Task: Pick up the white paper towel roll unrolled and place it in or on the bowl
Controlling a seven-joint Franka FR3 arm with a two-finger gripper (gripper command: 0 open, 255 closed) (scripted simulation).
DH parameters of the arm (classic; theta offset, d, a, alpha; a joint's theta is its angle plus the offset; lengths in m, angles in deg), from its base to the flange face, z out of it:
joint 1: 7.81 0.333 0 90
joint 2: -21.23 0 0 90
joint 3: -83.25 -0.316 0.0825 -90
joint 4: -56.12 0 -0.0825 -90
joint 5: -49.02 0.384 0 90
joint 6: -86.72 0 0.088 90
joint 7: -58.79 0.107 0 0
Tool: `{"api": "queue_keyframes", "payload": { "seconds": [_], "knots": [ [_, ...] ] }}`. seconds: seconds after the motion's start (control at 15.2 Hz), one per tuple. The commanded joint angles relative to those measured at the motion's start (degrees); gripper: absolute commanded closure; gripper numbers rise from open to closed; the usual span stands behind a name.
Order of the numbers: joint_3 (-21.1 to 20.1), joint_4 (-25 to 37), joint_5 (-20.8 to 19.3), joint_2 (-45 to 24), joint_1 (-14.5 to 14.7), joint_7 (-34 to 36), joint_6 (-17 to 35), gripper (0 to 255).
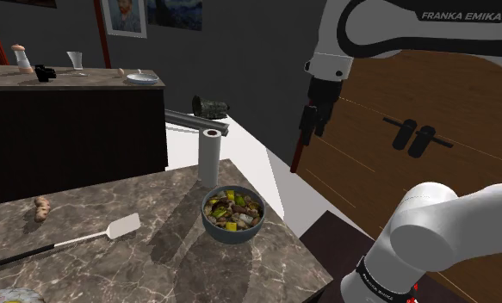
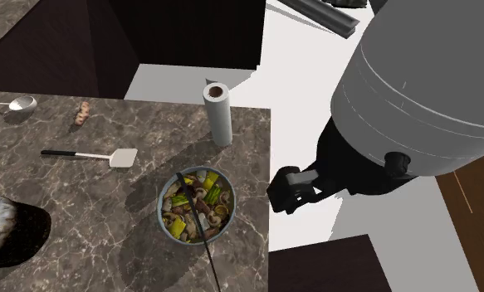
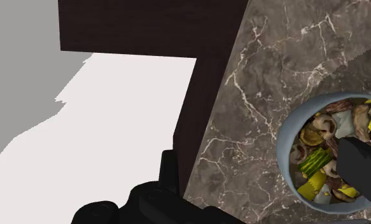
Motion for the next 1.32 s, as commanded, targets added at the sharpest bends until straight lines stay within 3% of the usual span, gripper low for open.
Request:
{"api": "queue_keyframes", "payload": {
  "seconds": [0.0, 0.66, 1.25],
  "knots": [
    [0.0, 0.0, 0.0, 0.0, 0.0, 0.0, 0.0, 0],
    [-6.38, 14.18, -0.05, -22.93, 0.47, 7.28, 8.14, 0],
    [-10.41, 33.41, -4.6, -44.35, 1.45, 14.6, 9.01, 0]
  ]
}}
